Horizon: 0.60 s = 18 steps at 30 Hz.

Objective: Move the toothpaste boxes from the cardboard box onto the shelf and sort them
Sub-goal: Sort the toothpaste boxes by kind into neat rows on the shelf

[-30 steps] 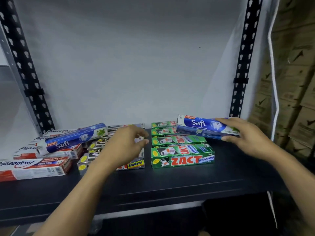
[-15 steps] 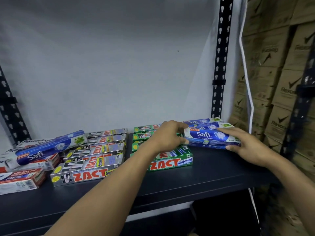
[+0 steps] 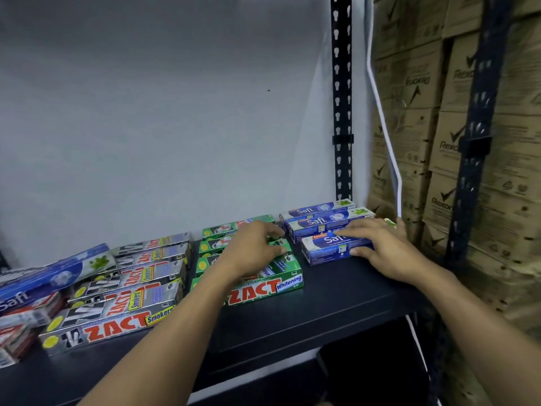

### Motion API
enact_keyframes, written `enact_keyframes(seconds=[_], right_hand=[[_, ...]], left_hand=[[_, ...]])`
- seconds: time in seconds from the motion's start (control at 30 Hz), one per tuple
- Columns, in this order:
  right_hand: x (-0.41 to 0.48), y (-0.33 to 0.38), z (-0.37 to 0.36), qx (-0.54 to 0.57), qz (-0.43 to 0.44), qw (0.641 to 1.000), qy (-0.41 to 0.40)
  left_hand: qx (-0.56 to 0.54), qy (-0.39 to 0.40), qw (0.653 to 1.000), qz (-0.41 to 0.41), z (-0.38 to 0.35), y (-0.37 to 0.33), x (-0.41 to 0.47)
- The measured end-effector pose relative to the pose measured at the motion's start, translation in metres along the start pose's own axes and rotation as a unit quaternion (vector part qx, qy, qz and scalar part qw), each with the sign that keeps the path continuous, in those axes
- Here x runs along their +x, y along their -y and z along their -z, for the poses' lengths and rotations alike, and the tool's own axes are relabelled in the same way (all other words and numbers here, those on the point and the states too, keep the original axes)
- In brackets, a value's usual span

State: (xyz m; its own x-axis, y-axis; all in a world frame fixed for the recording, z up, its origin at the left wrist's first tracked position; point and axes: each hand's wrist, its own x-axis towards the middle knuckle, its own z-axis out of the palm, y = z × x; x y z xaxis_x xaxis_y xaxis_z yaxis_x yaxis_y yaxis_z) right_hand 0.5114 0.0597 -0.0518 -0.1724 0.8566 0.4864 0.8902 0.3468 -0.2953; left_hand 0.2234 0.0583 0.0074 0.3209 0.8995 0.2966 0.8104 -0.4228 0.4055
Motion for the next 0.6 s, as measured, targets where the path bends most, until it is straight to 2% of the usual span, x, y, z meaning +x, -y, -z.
enact_keyframes(seconds=[0.6], right_hand=[[0.014, 0.019, 0.008, 0.002, -0.048, 0.997, 0.060]], left_hand=[[0.017, 0.025, 0.999, 0.038, 0.005, -0.001, 0.003]])
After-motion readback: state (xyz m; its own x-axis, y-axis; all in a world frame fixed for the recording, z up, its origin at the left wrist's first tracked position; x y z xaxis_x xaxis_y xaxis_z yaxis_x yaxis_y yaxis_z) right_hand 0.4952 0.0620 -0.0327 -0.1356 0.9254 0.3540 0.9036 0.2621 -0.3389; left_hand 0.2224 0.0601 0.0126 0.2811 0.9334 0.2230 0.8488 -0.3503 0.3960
